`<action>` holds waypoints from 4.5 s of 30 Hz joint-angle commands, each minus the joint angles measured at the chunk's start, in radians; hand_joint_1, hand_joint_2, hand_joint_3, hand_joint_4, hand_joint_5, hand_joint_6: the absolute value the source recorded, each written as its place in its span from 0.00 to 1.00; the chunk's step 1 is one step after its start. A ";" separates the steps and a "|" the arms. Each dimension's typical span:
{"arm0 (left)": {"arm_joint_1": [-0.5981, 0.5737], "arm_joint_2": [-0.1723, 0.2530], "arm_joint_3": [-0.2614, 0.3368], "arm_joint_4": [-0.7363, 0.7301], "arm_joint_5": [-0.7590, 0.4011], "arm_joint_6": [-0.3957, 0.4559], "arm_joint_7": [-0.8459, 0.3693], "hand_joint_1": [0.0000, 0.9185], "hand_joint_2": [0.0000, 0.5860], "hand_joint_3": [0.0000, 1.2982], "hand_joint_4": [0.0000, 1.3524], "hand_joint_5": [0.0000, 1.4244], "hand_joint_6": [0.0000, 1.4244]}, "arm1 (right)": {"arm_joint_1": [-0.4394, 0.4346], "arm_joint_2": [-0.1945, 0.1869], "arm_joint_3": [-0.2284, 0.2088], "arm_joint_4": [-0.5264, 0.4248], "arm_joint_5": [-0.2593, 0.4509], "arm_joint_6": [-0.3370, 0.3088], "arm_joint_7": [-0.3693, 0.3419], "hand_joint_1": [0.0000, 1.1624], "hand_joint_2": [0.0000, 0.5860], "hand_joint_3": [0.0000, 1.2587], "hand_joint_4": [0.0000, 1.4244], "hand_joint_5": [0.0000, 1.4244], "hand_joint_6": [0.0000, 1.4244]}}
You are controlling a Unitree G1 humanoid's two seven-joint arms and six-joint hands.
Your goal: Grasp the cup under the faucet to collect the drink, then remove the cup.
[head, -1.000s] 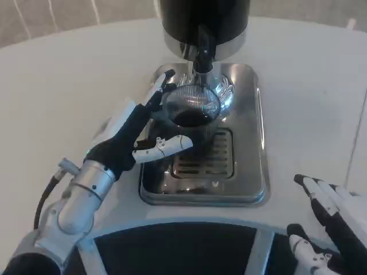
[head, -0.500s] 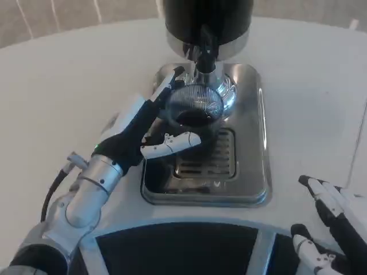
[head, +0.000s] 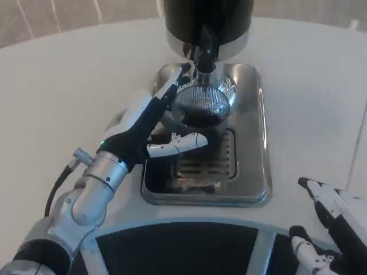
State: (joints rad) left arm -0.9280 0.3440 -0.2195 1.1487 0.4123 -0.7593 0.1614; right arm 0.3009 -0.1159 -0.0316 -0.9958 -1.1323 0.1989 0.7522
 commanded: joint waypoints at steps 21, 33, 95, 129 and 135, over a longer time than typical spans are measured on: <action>0.021 -0.013 -0.022 0.003 0.026 0.047 0.136 0.43 0.16 0.33 0.32 0.56 0.83 | -0.006 0.013 0.009 -0.019 -0.033 0.021 0.011 0.13 0.88 0.01 0.00 0.00 0.00; 0.033 -0.018 -0.018 -0.004 0.029 0.033 0.166 0.47 0.19 0.46 0.49 0.65 0.88 | 0.014 0.027 0.017 -0.023 -0.067 -0.006 -0.012 0.29 0.88 0.03 0.00 0.00 0.00; 0.307 0.172 0.146 -0.283 0.009 -0.091 0.241 0.56 0.22 0.78 0.90 1.00 1.00 | -0.111 0.065 0.069 0.048 -0.085 0.007 -0.029 0.24 0.85 0.02 0.00 0.00 0.00; 0.561 0.183 0.308 -0.605 -0.085 -0.050 0.066 0.57 0.19 0.78 0.90 1.00 1.00 | -0.186 0.044 0.197 0.056 -0.206 -0.055 -0.012 0.24 0.98 0.02 0.00 0.00 0.00; 0.650 0.171 0.328 -0.718 -0.094 -0.033 0.048 0.57 0.17 0.78 0.89 1.00 1.00 | -0.139 0.073 0.253 0.032 -0.262 -0.091 -0.020 0.24 0.98 0.02 0.00 0.00 0.00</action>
State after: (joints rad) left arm -0.3121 0.5154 0.0843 0.4942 0.3556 -0.7891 0.2126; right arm 0.1380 -0.0598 0.1952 -0.9375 -1.3715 0.1340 0.7367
